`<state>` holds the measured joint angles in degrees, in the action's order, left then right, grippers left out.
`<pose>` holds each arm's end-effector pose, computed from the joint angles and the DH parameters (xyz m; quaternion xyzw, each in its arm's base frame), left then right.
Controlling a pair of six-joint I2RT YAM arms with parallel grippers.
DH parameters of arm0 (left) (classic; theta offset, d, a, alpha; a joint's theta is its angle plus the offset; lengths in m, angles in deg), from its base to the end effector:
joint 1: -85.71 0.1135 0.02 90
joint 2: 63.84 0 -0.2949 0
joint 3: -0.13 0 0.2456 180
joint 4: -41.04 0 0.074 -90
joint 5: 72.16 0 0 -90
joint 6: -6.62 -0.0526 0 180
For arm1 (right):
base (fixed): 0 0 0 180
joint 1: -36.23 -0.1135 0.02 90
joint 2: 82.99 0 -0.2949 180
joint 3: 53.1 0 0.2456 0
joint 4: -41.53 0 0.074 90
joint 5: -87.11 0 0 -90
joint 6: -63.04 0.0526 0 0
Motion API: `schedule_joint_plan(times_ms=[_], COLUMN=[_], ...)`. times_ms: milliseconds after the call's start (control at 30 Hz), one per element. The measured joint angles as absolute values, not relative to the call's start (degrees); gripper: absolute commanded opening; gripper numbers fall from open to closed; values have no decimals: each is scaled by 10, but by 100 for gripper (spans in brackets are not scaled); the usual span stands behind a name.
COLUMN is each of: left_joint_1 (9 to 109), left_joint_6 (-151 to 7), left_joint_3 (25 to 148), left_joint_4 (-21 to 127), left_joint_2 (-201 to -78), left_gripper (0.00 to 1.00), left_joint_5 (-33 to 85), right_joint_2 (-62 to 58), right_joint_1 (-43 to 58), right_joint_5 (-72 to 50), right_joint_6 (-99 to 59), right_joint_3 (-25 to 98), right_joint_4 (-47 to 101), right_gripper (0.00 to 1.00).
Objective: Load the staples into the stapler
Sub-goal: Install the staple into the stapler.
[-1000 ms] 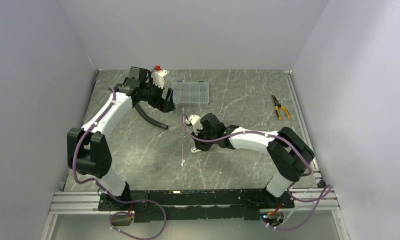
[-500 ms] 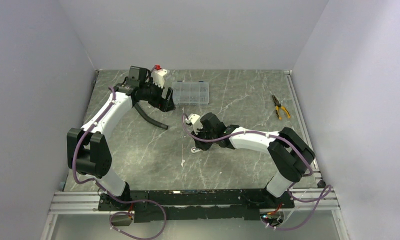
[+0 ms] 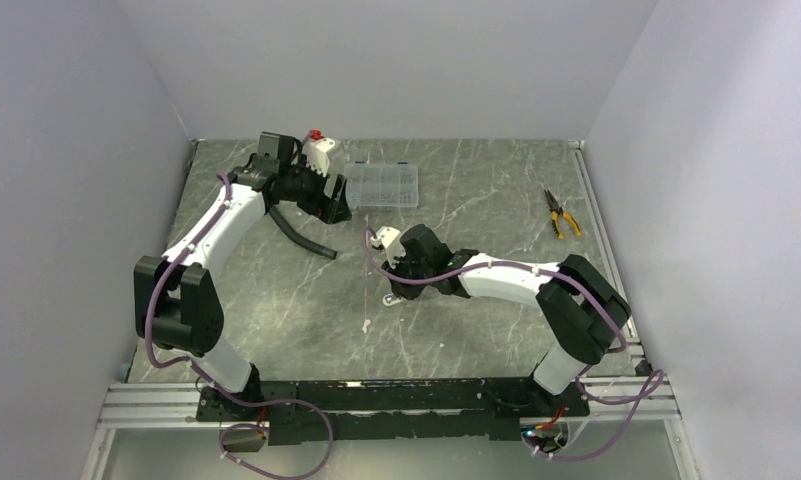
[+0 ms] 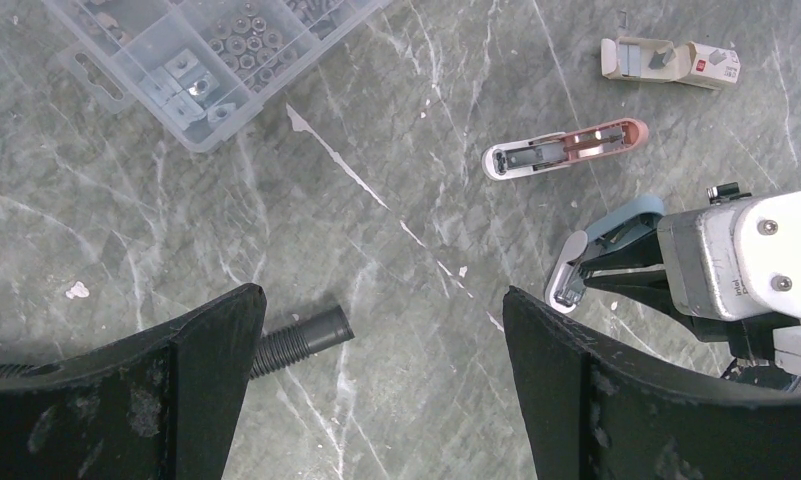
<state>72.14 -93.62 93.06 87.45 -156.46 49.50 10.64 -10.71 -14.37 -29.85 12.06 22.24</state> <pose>0.3449 -0.1116 0.3238 0.2839 0.8521 -0.2634 0.3521 0.2238 0.2548 0.1978 -0.4237 0.8266 0.2209 0.2974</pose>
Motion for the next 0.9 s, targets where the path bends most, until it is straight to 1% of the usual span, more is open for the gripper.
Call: schedule_joint_plan(times_ms=[900], left_joint_1=[721], left_joint_6=[-936], left_joint_3=[931], left_joint_4=[875], left_joint_2=[-1565], left_gripper=[94], left_joint_5=[495], right_joint_2=[115], right_joint_1=[-119], right_joint_5=[-134], right_joint_6=[-310], right_joint_3=[127], right_joint_4=[207], right_gripper=[13])
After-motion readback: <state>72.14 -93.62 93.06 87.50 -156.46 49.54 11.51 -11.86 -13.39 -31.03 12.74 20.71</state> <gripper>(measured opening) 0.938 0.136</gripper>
